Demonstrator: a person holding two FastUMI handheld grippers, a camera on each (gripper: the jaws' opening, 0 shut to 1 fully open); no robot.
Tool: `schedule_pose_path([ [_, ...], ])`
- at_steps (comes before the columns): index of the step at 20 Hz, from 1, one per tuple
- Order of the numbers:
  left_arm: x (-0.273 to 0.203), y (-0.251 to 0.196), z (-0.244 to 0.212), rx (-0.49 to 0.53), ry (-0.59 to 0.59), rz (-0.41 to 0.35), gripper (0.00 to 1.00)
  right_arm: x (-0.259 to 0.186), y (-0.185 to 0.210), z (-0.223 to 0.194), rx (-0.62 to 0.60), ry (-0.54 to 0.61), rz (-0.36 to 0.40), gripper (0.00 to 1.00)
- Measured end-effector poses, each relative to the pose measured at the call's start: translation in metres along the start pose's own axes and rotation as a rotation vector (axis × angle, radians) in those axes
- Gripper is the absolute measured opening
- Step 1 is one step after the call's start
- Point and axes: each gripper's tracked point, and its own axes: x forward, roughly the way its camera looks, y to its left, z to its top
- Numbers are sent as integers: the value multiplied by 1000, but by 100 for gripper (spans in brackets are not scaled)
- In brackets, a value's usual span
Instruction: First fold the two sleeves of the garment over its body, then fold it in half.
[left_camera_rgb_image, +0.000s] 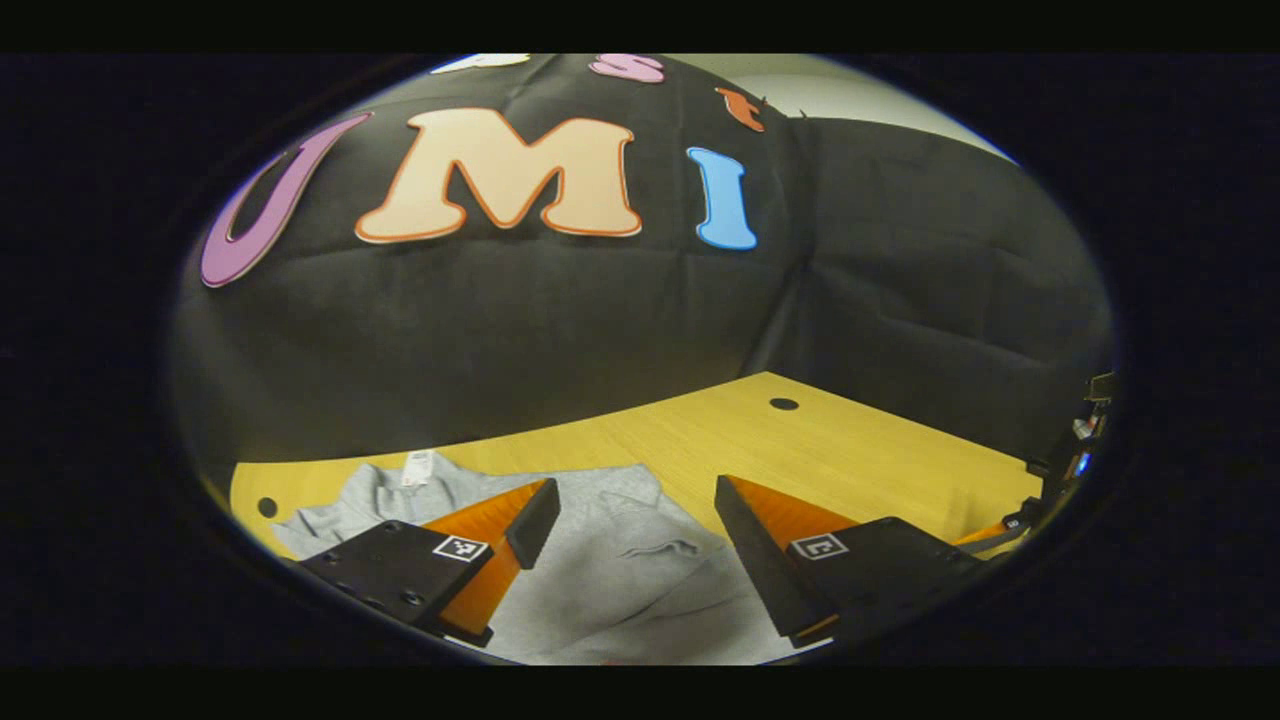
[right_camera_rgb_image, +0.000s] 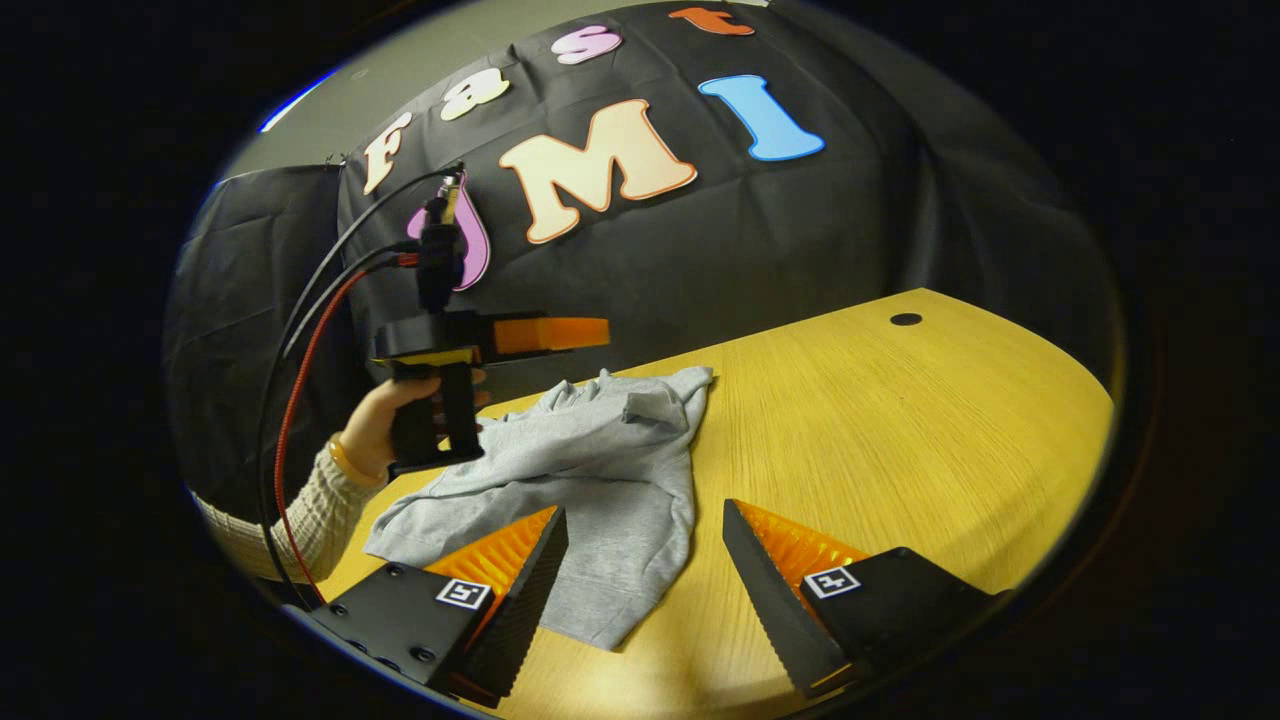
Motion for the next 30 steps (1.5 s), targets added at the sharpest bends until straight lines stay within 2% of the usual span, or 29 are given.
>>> schedule_pose_path([
  [7,-118,52,-28,29,-9,84,93,8,40,-19,-57,45,47,98],
  [14,-216,75,-94,-15,55,134,93,9,47,-54,-116,126,22,98],
  [22,-271,85,-192,-75,237,218,94,8,47,-75,-131,184,-8,98],
  [30,-299,96,-232,-128,316,291,94,6,49,-84,-149,213,-17,98],
])
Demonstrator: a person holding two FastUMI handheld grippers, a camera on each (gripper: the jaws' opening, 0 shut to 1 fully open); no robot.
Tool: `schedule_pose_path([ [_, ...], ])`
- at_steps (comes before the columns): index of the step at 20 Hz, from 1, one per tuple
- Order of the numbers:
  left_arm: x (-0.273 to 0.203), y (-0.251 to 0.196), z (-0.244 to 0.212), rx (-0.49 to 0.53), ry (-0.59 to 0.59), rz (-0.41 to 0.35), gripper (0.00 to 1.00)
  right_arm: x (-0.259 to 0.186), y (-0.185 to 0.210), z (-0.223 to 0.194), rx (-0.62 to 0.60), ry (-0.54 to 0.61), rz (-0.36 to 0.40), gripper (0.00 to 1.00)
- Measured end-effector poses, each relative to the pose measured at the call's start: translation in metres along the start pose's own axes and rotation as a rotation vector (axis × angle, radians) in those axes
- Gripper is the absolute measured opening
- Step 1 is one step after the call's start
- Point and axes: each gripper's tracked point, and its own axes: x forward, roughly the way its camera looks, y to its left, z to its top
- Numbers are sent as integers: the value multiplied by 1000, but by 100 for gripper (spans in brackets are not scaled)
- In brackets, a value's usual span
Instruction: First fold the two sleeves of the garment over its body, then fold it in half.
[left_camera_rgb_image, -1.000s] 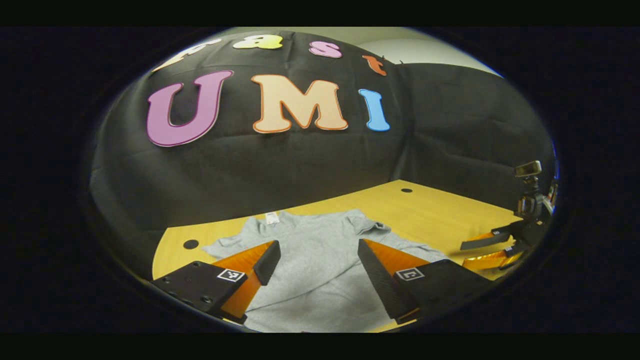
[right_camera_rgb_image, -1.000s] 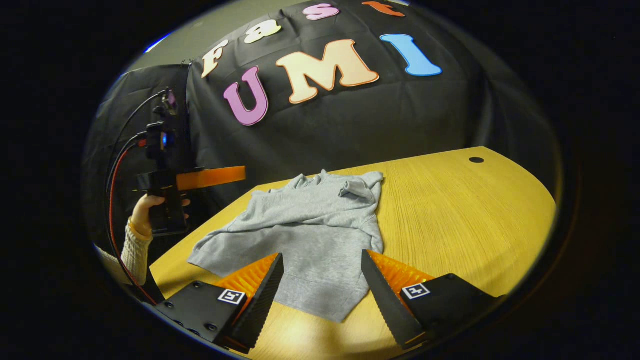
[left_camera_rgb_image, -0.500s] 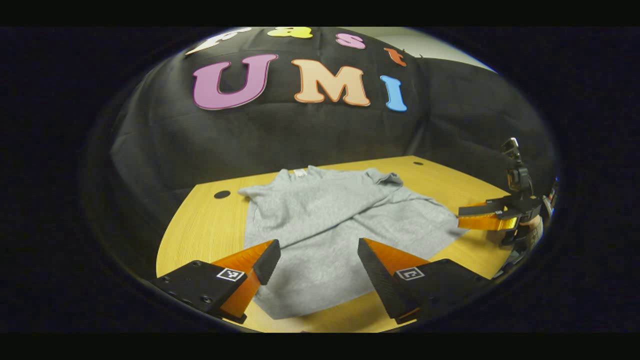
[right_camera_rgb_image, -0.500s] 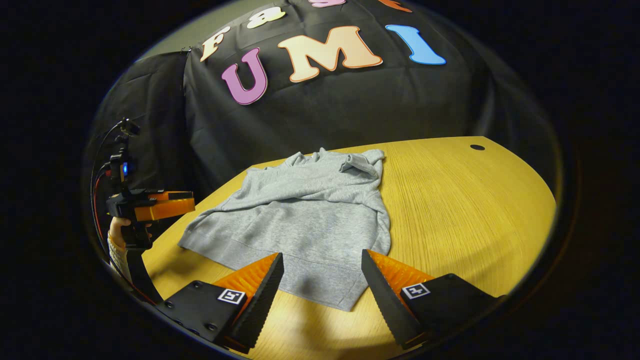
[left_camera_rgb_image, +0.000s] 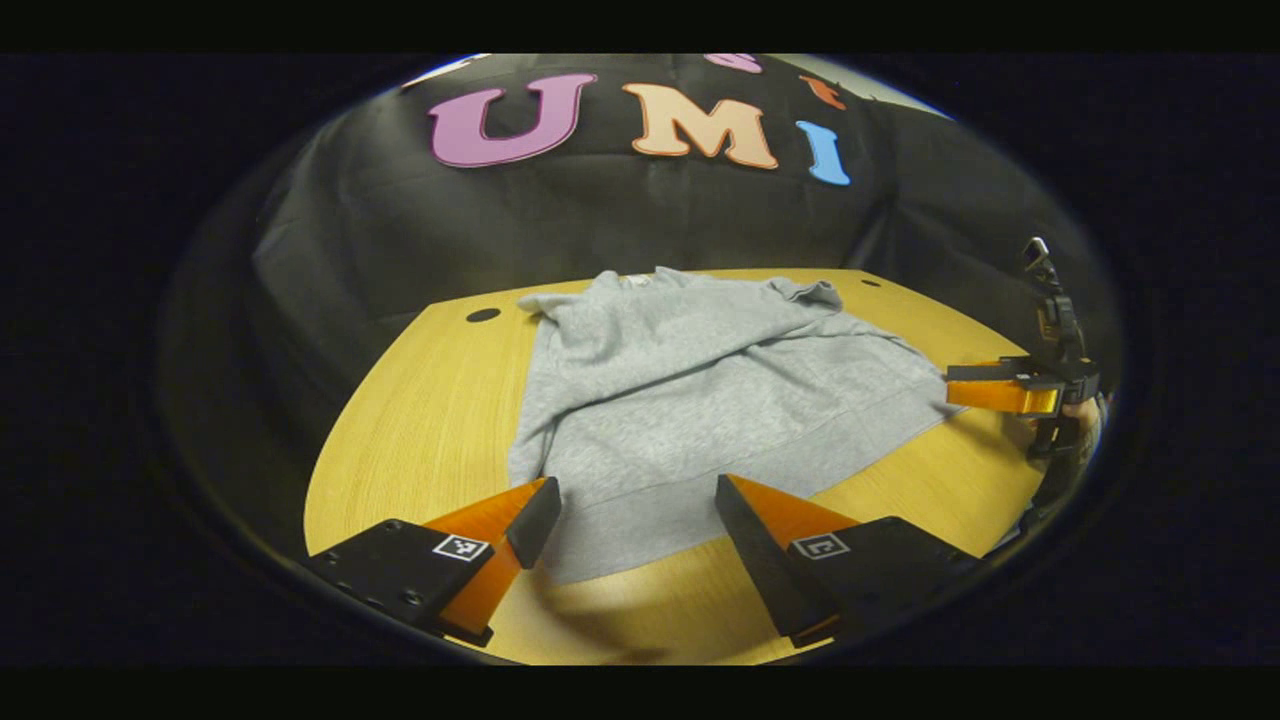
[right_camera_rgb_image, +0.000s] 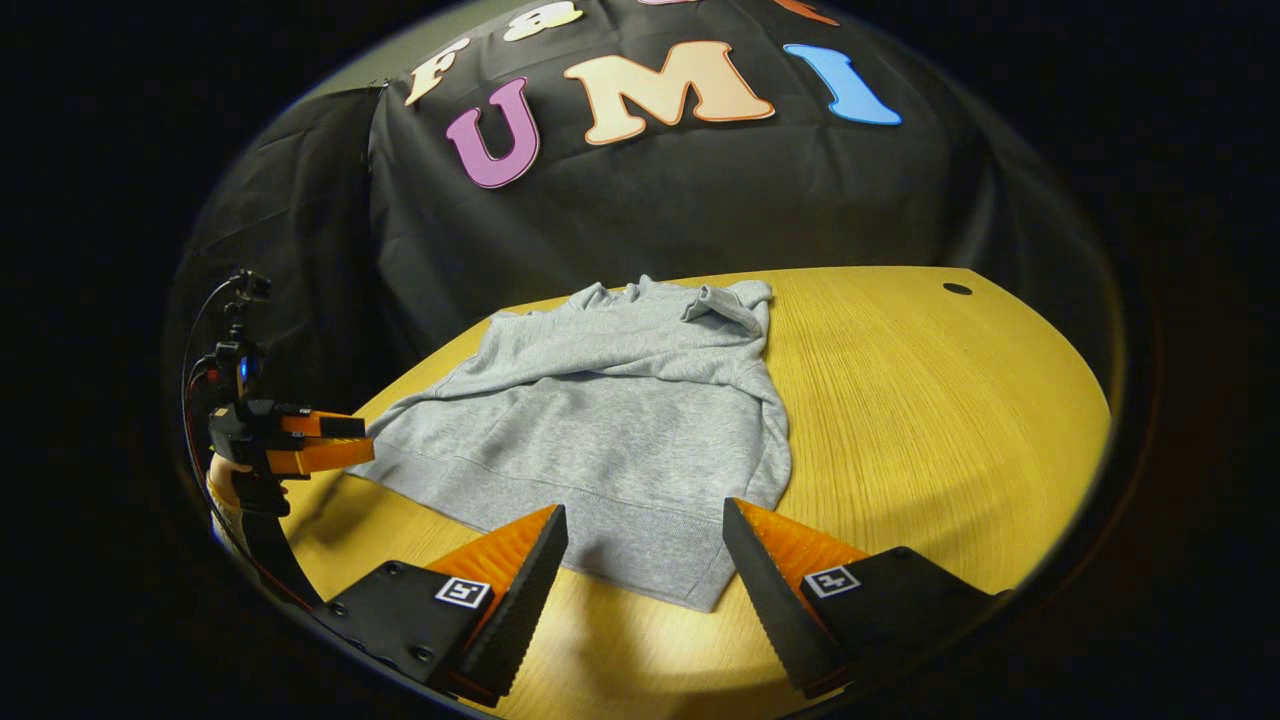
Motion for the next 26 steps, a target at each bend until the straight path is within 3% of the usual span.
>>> schedule_pose_path([
  [11,2,7,-19,-22,24,44,93,-1,-2,-2,-24,5,-23,98],
  [14,3,7,-20,-45,17,41,93,-2,-1,-3,-23,9,-28,92],
  [17,2,8,-23,-49,18,43,93,-1,0,-5,-39,26,-34,97],
  [21,2,7,-23,-54,10,46,93,1,-1,-9,-138,56,-84,94],
  [22,3,5,-23,-56,6,42,93,0,-1,-10,-162,64,-95,86],
  [24,2,3,-23,-49,5,45,89,0,-3,-15,-163,84,-105,88],
  [26,3,0,-23,-51,1,34,86,2,-7,-15,-157,91,-121,85],
])
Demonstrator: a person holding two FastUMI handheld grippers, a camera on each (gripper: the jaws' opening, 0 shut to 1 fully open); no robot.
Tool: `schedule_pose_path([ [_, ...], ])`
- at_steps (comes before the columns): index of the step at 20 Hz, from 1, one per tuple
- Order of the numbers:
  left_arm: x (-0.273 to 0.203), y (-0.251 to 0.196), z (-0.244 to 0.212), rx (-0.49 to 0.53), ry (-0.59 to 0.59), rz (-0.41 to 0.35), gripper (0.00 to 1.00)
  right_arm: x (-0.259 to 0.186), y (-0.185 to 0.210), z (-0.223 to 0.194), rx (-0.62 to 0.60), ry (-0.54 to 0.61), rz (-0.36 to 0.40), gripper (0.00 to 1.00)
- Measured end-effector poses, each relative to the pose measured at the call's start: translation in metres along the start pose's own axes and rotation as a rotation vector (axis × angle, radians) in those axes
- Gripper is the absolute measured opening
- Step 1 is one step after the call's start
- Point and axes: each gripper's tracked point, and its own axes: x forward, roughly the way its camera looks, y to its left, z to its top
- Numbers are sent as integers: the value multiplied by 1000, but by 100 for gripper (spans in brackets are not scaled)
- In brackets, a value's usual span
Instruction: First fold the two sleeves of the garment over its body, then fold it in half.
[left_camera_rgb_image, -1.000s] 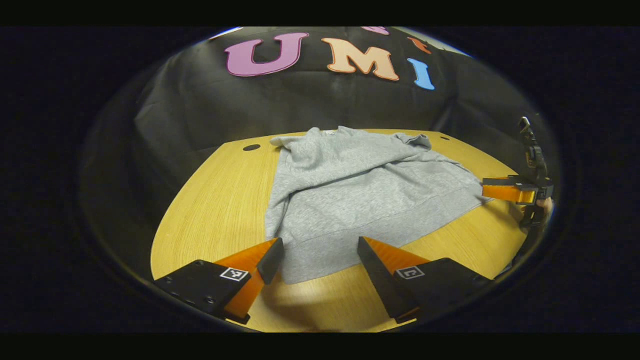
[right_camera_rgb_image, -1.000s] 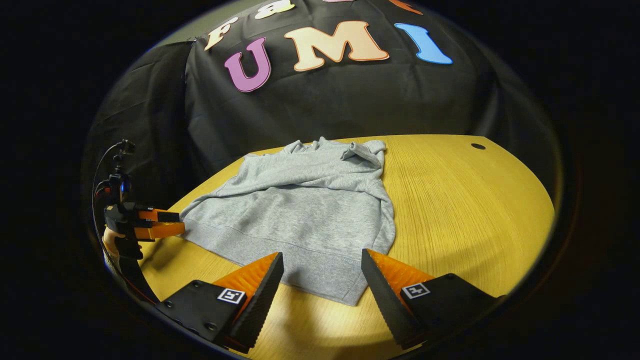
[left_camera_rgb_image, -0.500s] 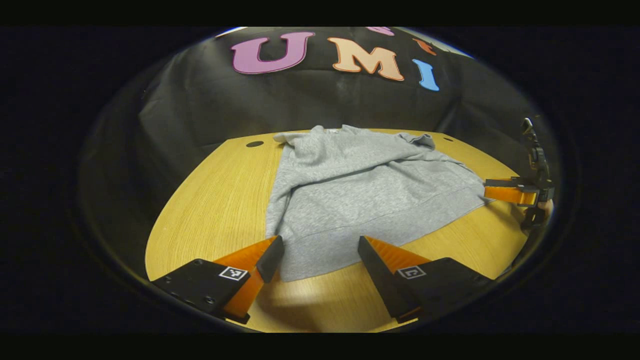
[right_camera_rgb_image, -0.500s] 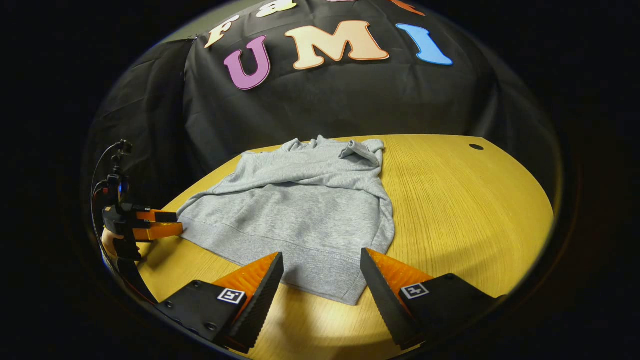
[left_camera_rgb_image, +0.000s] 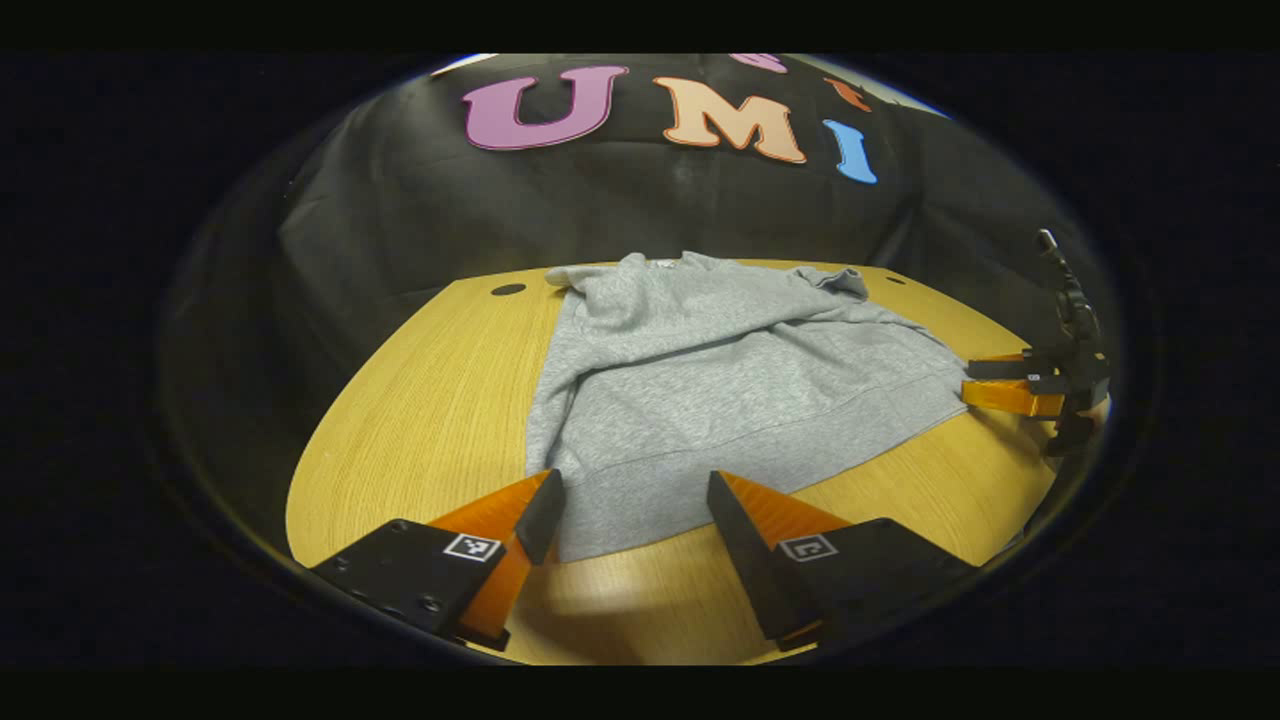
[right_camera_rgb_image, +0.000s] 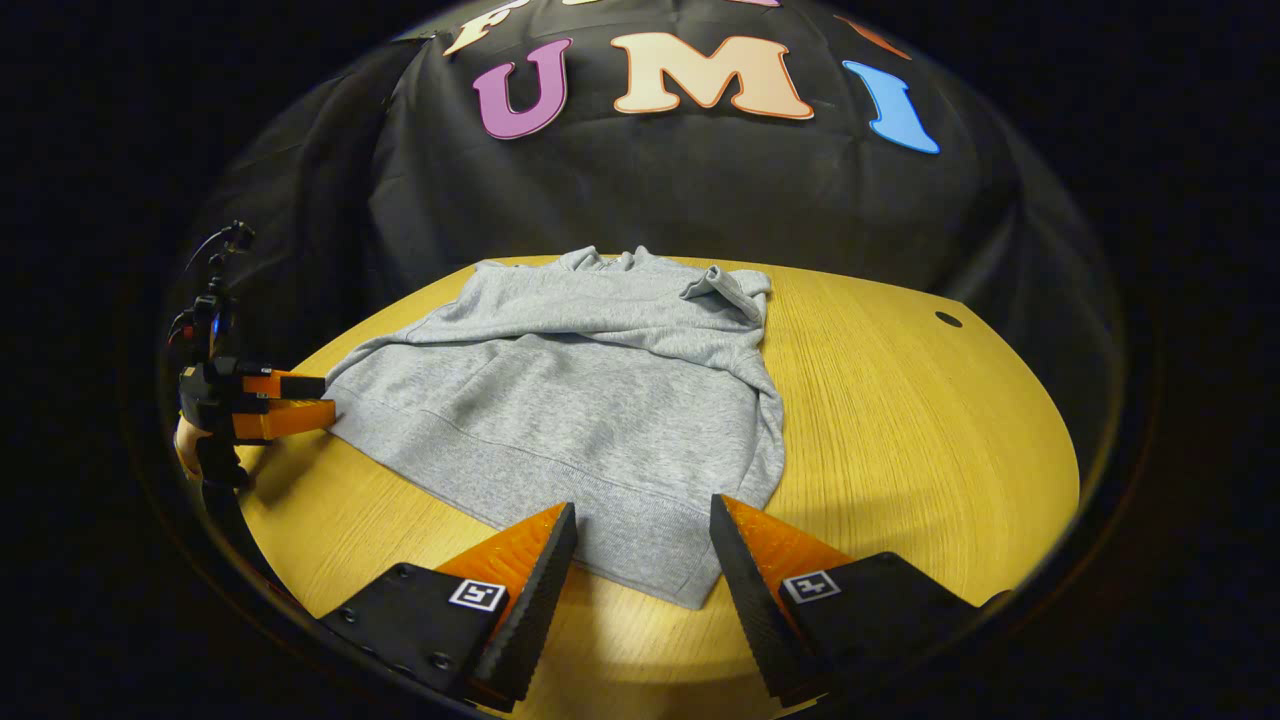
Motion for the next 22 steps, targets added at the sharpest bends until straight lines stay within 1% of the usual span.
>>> schedule_pose_path([
  [1,0,-2,1,0,-3,-6,81,2,-1,-1,11,-1,-4,82],
  [2,1,-4,2,-1,-9,-9,72,1,0,-2,13,-9,-3,53],
  [3,1,-4,1,-4,-9,-13,69,1,1,-1,10,-8,0,52],
  [5,3,-8,3,-15,-18,-23,58,1,2,-1,12,-13,5,52],
  [7,5,-11,6,-39,-33,-28,36,1,5,-1,13,-18,9,30],
  [8,5,-12,6,-43,-35,-29,21,1,8,-3,25,-11,18,30],
  [9,7,-13,6,-48,-34,-27,19,1,9,-3,33,-10,21,22],
  [10,7,-15,6,-51,-35,-22,14,1,10,-3,37,-11,24,12],
  [12,7,-14,6,-56,-37,-17,4,-1,11,-4,31,-13,35,6],
  [13,7,-14,6,-60,-36,-14,4,-3,12,-2,27,-15,34,6],
  [14,7,-14,6,-64,-30,-12,1,-3,14,-4,24,-12,37,0],
  [15,5,-14,5,-72,-31,-9,1,-4,14,-4,18,-11,36,3],
  [21,-9,-21,-2,-94,-39,-12,0,-6,13,0,33,-27,35,2],
  [22,-10,-20,-2,-99,-45,-12,0,-6,12,2,36,-31,38,0],
])
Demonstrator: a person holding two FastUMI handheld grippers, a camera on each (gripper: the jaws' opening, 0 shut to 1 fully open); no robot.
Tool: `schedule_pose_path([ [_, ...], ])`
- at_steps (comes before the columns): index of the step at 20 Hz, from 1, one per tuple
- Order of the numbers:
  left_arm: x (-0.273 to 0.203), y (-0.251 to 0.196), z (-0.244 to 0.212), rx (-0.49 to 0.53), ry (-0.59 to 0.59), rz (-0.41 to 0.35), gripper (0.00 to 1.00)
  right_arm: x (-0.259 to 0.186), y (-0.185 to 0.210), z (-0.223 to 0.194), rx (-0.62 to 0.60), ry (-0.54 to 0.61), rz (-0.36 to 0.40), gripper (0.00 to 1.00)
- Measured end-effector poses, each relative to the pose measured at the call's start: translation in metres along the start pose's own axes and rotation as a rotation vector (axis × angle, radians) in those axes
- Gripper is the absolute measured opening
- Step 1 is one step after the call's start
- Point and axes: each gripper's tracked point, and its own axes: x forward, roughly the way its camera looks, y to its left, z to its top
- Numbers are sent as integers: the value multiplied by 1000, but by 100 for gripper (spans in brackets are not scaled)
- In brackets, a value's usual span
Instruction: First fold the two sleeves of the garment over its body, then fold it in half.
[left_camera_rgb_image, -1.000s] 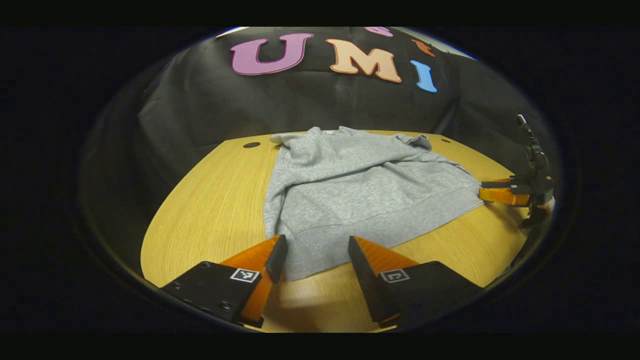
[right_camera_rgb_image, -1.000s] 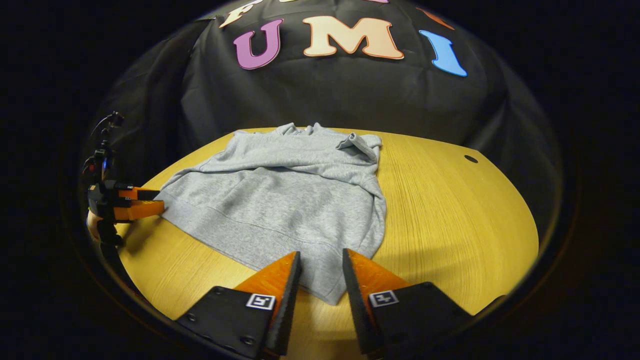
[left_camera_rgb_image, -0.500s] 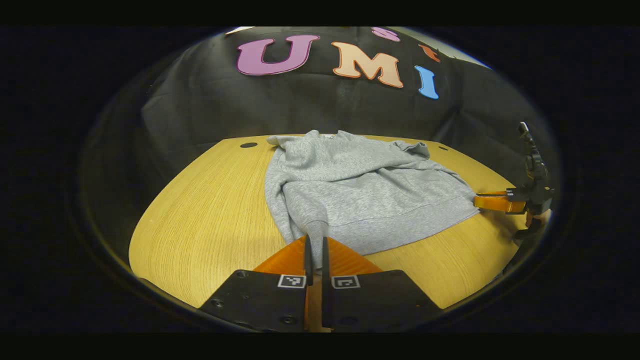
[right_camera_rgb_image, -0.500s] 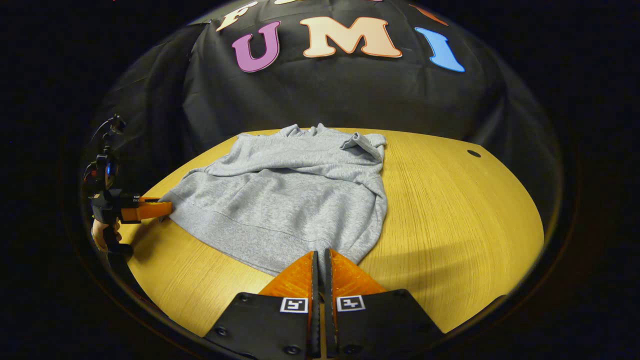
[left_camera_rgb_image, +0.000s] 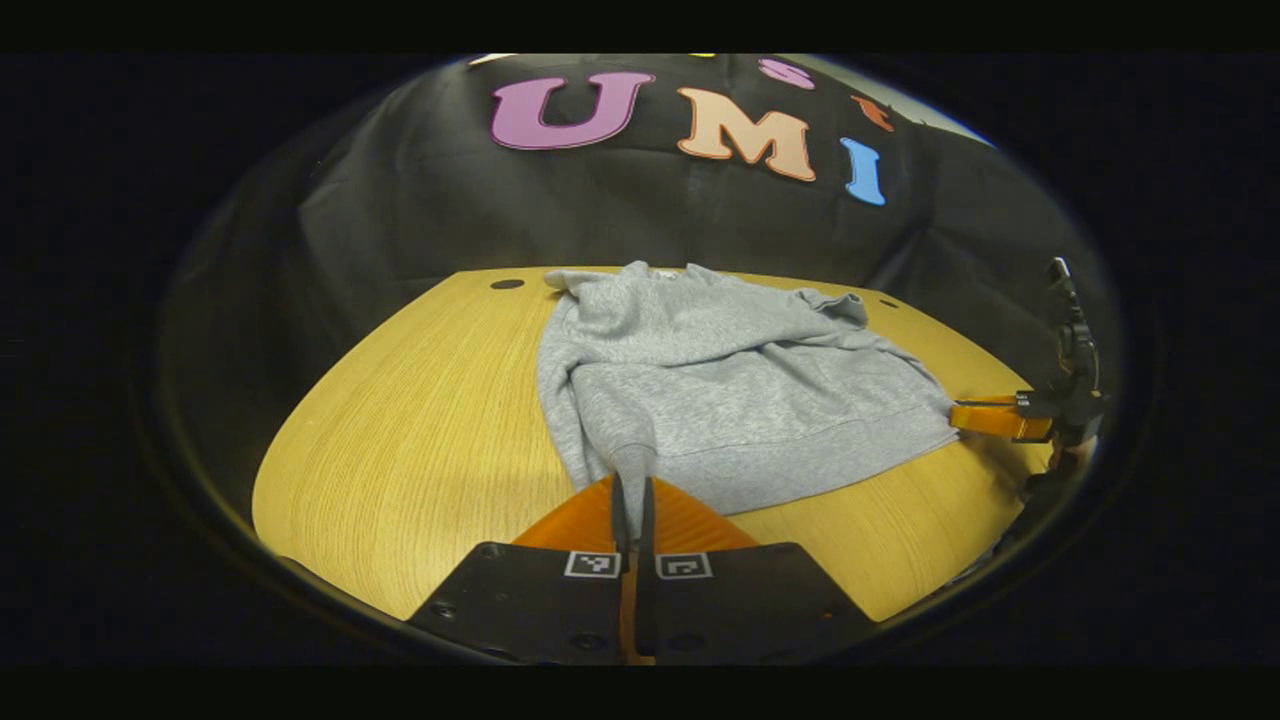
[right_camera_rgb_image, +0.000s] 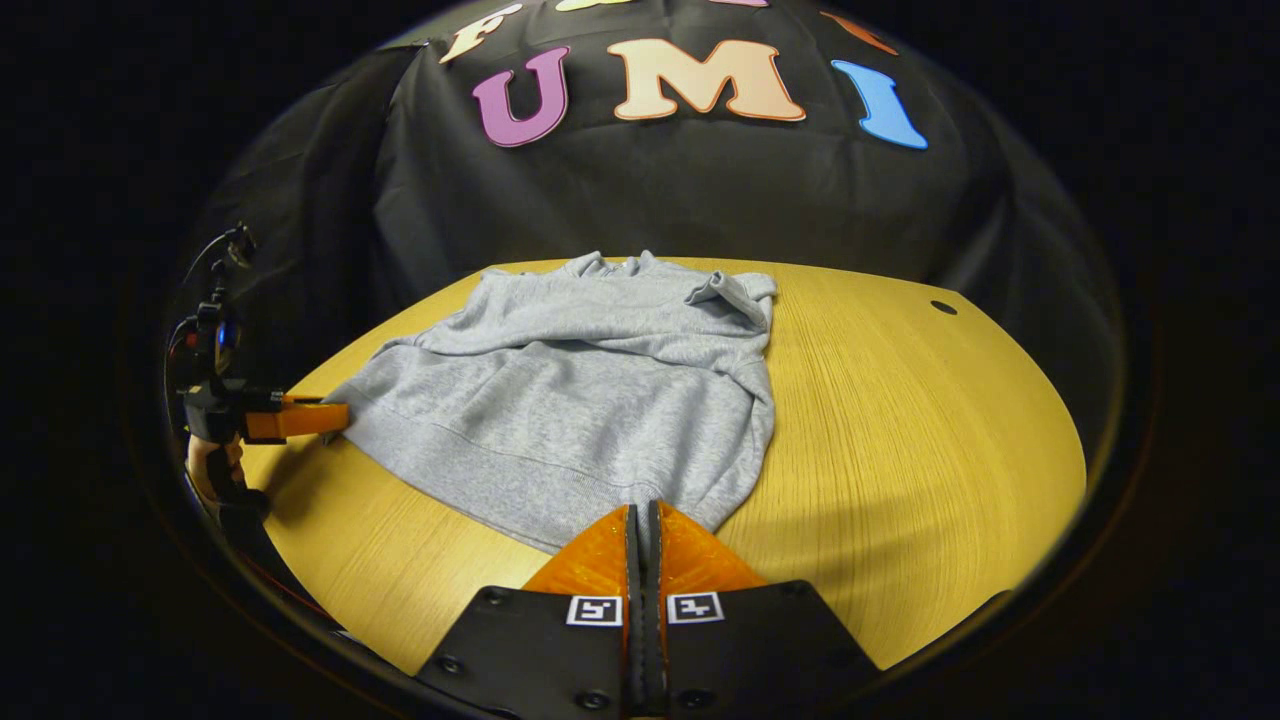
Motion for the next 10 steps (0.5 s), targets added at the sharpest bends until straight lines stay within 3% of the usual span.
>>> schedule_pose_path([
  [10,-19,-15,75,33,-166,-39,0,-7,6,63,-64,-119,16,2],
])
